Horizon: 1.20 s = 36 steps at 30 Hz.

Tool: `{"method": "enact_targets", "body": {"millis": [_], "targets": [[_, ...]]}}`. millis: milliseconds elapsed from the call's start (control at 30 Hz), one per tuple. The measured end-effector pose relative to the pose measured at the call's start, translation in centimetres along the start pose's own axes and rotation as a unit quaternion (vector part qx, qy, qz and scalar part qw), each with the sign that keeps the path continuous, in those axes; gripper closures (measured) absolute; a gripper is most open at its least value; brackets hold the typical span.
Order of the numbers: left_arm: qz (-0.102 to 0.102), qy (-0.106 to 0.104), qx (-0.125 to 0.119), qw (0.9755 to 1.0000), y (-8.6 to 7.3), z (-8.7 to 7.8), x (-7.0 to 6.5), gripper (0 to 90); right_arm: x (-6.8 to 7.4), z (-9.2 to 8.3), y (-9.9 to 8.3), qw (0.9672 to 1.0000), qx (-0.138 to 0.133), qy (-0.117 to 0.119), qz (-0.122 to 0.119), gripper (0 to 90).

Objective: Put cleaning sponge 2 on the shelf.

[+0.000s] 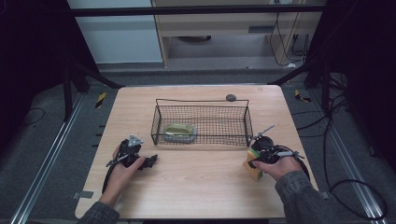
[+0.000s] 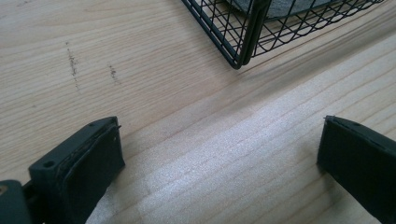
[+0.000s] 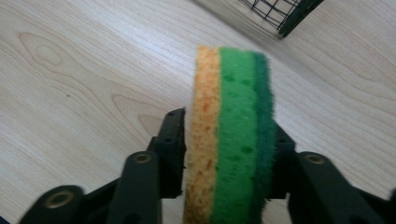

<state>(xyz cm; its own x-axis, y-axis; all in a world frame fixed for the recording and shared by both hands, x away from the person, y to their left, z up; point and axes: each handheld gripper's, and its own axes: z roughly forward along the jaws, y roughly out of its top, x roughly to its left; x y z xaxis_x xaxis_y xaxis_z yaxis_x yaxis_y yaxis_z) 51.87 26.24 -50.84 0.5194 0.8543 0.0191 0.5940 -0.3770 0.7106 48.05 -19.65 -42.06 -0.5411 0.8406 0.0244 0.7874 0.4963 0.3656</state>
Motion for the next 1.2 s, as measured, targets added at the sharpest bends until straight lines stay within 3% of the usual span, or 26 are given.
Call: {"method": "enact_targets", "body": {"millis": [67, 267, 567, 933, 1200], "targets": [[0.0, 0.0, 0.0, 1.0, 0.0, 0.0, 0.0, 0.0, -0.1, -0.3, -0.1, 0.9999, -0.007, 0.008, -0.001, 63.5], [0.001, 0.0, 0.0, 1.0, 0.0, 0.0, 0.0, 0.0, -0.4, -1.2, -0.3, 0.9998, -0.021, 0.001, -0.004, 63.5], [0.001, 0.0, 0.0, 1.0, 0.0, 0.0, 0.0, 0.0, -1.6, -2.7, -0.2, 0.9986, -0.049, -0.019, -0.005, 63.2], [0.0, 0.0, 0.0, 1.0, 0.0, 0.0, 0.0, 0.0, -2.5, -3.9, 0.0, 0.9975, -0.061, -0.034, -0.006, 62.9], [0.0, 0.0, 0.0, 1.0, 0.0, 0.0, 0.0, 0.0, -3.4, -5.7, 0.6, 0.9956, -0.079, -0.048, -0.013, 63.3]]}}
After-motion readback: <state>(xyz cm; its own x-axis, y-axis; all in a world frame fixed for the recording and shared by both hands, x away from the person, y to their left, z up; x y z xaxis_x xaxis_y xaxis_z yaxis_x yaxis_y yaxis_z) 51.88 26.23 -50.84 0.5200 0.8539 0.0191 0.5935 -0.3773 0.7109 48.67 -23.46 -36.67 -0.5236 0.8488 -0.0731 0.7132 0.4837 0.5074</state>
